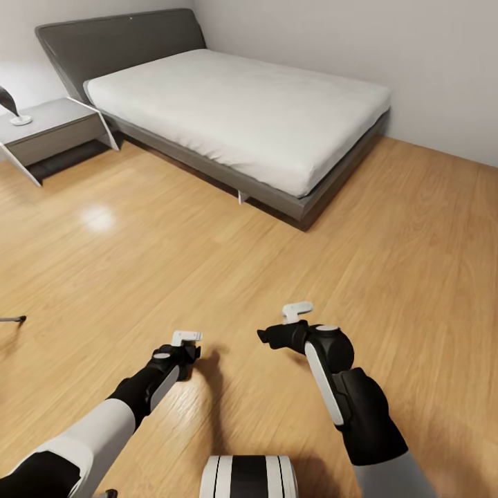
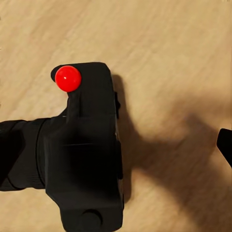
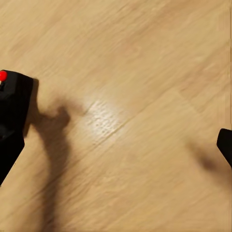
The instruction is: Attach the digital camera to the camera tripod in the bedroom.
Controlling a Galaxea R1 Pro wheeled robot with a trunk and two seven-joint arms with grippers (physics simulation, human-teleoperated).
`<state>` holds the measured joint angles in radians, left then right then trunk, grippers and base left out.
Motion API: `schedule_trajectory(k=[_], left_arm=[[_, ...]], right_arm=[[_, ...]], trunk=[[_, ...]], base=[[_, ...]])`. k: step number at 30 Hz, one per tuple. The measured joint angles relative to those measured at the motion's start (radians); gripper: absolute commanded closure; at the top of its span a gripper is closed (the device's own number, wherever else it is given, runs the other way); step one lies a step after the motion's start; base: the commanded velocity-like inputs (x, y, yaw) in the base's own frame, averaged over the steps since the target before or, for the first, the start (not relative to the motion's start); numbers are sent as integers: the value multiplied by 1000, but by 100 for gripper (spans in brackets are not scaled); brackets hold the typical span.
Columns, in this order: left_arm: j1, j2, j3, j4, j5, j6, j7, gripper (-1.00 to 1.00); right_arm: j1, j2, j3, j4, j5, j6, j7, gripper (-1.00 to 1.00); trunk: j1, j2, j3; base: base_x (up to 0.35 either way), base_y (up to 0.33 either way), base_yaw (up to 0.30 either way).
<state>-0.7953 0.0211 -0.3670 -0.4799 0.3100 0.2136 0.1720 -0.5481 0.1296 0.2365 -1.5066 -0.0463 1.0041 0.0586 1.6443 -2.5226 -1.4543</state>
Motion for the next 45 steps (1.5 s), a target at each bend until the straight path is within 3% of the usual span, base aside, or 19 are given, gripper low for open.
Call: schedule_trajectory(k=[5,13,31,32,38,40,41,45], left_arm=[[3,5,1,0,1,-11,-2,-100],[9,10,2,-1,1,-18,-5,-100],[12,9,4,1,0,-14,-5,-100],[11,9,6,-3,-13,-13,3,-100],[11,10,4,0,-9,-15,-1,-100],[11,11,6,-1,-20,-15,2,-100],[12,11,5,1,-2,-16,-1,-100],[12,12,6,1,0,-16,0,-100]], right_arm=[[2,-3,-4,-55,1,-29,0,-100],[28,-6,2,-101,0,-136,0,-100],[55,-2,9,-108,1,-159,0,-100],[55,-2,9,-108,1,-159,0,-100],[56,-1,10,-108,1,-159,-1,-100],[56,-1,11,-108,1,-158,-1,-100],[56,-1,11,-108,1,-158,-1,-100],[56,-1,11,-108,1,-158,-1,-100]], trunk=[[0,0,0],[0,0,0],[8,-4,-70],[8,-5,-73],[8,-4,-73],[9,-5,-81],[10,-5,-85],[12,-6,-100]], base=[[0,0,0],[0,0,0],[0,0,0],[0,0,0],[0,0,0],[0,0,0],[0,0,0],[0,0,0]])
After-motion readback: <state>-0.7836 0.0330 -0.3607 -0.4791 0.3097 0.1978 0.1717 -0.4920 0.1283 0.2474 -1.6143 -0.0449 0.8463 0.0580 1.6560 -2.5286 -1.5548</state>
